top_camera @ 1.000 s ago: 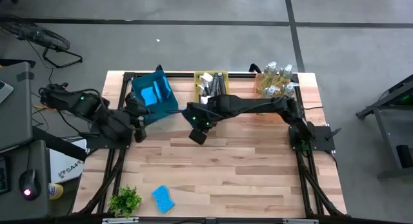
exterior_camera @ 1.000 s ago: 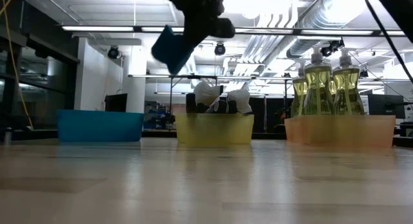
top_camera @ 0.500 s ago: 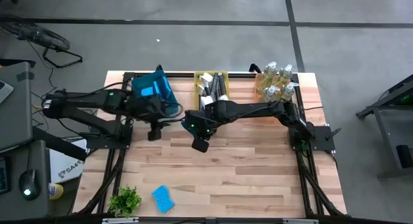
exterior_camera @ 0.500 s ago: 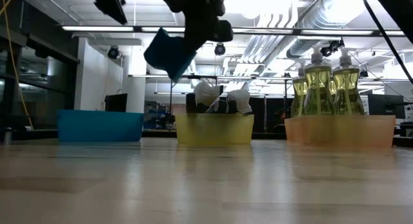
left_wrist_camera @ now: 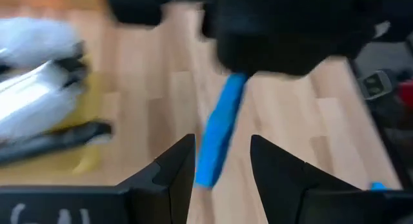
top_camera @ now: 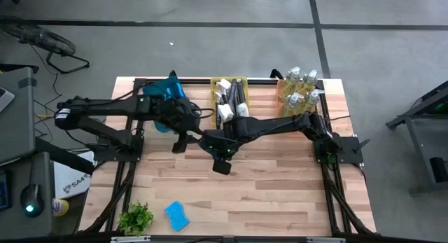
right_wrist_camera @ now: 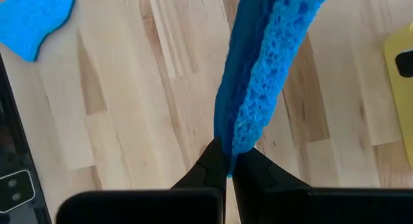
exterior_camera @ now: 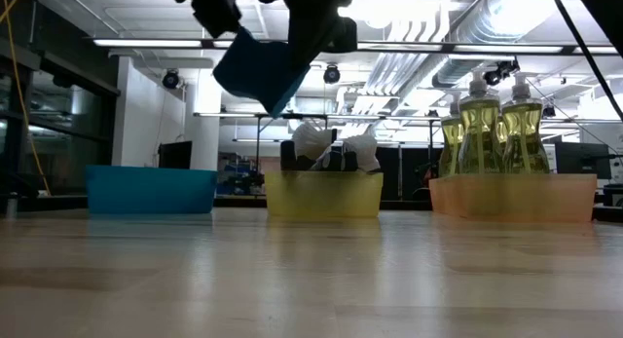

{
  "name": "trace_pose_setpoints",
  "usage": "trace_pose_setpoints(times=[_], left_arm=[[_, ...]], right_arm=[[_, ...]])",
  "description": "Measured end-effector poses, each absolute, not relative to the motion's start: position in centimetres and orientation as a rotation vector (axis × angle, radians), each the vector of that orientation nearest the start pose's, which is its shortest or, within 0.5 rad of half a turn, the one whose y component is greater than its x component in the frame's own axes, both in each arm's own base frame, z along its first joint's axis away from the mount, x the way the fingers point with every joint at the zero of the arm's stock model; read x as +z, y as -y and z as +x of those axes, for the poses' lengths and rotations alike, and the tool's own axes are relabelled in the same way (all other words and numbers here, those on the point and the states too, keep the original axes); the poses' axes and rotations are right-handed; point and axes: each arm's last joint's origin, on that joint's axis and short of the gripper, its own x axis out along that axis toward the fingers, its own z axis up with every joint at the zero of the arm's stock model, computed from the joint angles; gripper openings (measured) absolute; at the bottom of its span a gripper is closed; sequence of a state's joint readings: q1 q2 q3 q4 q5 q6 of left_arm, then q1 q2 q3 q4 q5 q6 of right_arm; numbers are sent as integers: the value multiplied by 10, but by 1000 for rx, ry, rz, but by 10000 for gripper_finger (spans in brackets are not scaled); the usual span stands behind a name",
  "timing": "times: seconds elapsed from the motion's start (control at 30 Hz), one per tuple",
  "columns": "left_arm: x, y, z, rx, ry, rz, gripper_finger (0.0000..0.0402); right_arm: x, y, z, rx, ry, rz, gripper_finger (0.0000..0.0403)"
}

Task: Pick & Place Kitchen Sink Supplies
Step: Put the blue dishwashing sponge into the blue bin

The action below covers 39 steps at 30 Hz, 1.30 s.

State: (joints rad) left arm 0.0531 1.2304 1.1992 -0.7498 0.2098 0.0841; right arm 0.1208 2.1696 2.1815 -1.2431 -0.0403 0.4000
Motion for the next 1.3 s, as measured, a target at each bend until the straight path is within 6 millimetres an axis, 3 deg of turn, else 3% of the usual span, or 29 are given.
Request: trace_pose_setpoints(times=[0.33, 0.57, 1.1, 1.3], left_arm=[[321, -6, 269, -269, -781, -4, 145], [322, -8, 270, -196, -779, 47, 145], [320, -6, 268, -286, -792, 31, 144], [320, -6, 268, -286, -798, 28, 96]], right_arm=[[293, -55, 442, -110, -1239, 300, 0], [294, -56, 442, -102, -1236, 310, 0], [296, -57, 448, -92, -1176, 310, 0], [296, -57, 447, -92, -1177, 310, 0]])
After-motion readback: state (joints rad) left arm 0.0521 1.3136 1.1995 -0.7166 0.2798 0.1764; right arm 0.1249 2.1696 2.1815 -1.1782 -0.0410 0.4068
